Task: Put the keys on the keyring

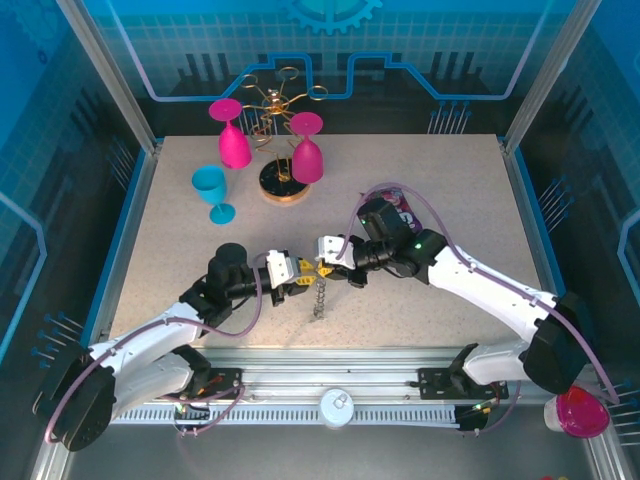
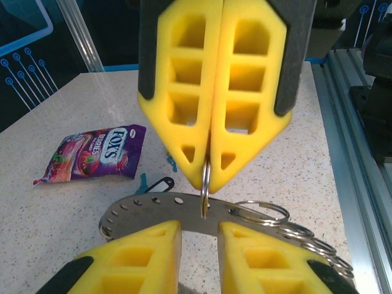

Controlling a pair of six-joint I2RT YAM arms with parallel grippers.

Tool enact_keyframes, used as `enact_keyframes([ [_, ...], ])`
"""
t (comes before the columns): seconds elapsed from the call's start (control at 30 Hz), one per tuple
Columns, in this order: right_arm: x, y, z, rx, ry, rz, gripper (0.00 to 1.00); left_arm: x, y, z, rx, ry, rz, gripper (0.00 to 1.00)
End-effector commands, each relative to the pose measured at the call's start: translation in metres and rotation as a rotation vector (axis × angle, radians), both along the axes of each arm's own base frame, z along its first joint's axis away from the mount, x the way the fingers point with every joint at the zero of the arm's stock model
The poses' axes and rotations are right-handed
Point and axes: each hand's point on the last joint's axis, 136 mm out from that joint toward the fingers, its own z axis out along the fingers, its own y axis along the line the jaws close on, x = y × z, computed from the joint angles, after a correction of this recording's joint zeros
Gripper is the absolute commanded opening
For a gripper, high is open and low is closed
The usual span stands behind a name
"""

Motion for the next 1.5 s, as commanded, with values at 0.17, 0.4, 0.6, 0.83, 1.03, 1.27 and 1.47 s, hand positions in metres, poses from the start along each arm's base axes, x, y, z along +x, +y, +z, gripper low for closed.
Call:
enact_keyframes([
  [0.17, -0.007, 0.007, 0.007, -0.038, -0.029, 0.061, 0.00, -0.001, -0.006, 0.016, -0.029, -0.042, -0.034, 0.23],
  [0.4, -0.008, 0.018, 0.009, -0.017, -0.026, 0.083, 0.00, 0.001, -0.010, 0.019, -0.046, -0.040, -0.047, 0.19],
  [0.6, -0.008, 0.019, 0.013, 0.021, -0.010, 0.067, 0.00, 0.001, -0.010, 0.021, -0.051, -0.053, -0.055, 0.00],
  [0.83, 0.010, -0.015, 0.040, 0.375, 0.039, -0.072, 0.33, -0.004, -0.009, 0.027, -0.110, -0.081, -0.059, 0.00],
  [1.03, 0.005, -0.017, 0.031, 0.435, 0.092, -0.056, 0.29, -0.008, -0.011, 0.033, -0.161, -0.064, -0.081, 0.00],
  [1.27, -0.001, -0.008, 0.030, 0.455, 0.127, -0.001, 0.27, -0.009, -0.013, 0.036, -0.194, -0.048, -0.097, 0.00],
  [1.47, -0.003, -0.005, 0.026, 0.440, 0.138, 0.020, 0.25, -0.009, -0.015, 0.038, -0.208, -0.045, -0.105, 0.00],
])
